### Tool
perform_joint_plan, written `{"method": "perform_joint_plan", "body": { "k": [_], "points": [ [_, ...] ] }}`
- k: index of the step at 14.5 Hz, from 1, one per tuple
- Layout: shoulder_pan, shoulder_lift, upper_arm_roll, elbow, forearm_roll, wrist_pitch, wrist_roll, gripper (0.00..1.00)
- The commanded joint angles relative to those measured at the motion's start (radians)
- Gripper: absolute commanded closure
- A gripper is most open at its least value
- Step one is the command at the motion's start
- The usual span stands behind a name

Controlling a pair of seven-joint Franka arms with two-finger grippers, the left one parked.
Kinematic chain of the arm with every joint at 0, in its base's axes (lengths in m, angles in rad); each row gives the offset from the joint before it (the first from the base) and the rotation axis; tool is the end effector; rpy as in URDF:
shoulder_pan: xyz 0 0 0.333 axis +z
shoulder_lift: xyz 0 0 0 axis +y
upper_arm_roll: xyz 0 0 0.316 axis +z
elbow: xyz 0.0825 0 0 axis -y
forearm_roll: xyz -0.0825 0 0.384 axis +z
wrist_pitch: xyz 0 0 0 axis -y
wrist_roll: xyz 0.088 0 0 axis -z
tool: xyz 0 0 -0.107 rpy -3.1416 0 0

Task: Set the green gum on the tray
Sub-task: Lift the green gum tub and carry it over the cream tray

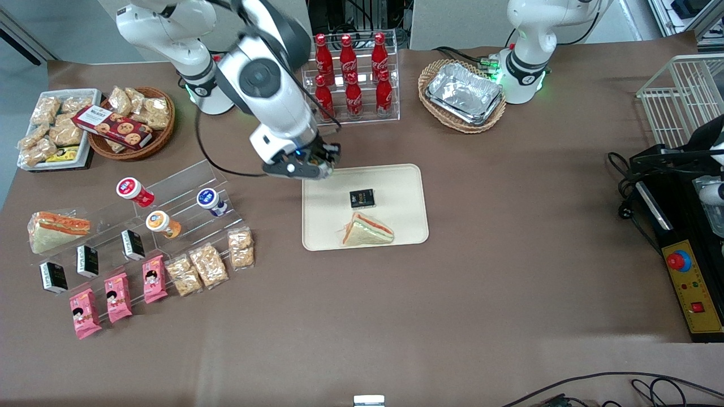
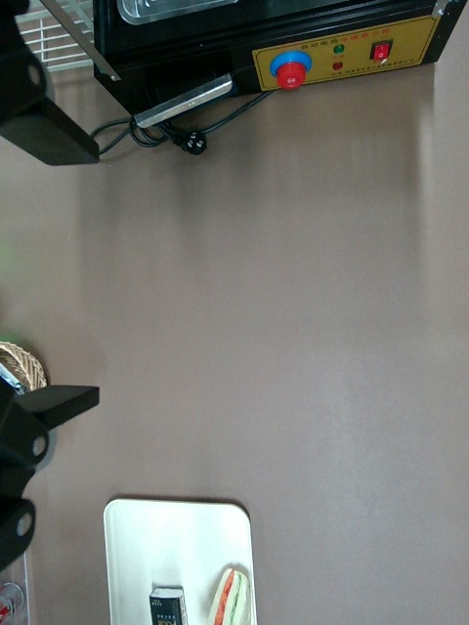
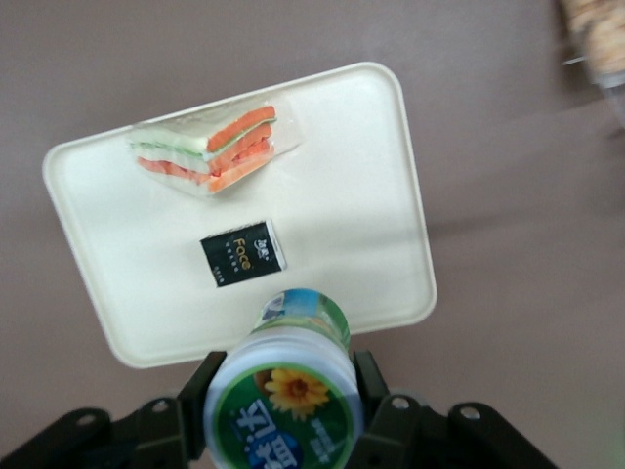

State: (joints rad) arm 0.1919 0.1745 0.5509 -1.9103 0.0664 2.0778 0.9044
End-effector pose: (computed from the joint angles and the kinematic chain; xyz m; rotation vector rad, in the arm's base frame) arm 0.4451 0.3969 0.4205 -3.0085 0.3034 0.1479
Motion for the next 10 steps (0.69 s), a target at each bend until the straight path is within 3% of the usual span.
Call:
{"method": "perform_joint_plan", "body": {
  "k": [1,8,10],
  "points": [
    [0.018,0.066,0.006,-0.136,-0.098,0.207,0.056,0.5],
    [0.023,0.114,0.004,-0.309,-0.149,0.434,0.085,0.5],
    [0.023,0.125,0.003,-0.344,-0.196,0.488,0.097,0.5]
  ]
}}
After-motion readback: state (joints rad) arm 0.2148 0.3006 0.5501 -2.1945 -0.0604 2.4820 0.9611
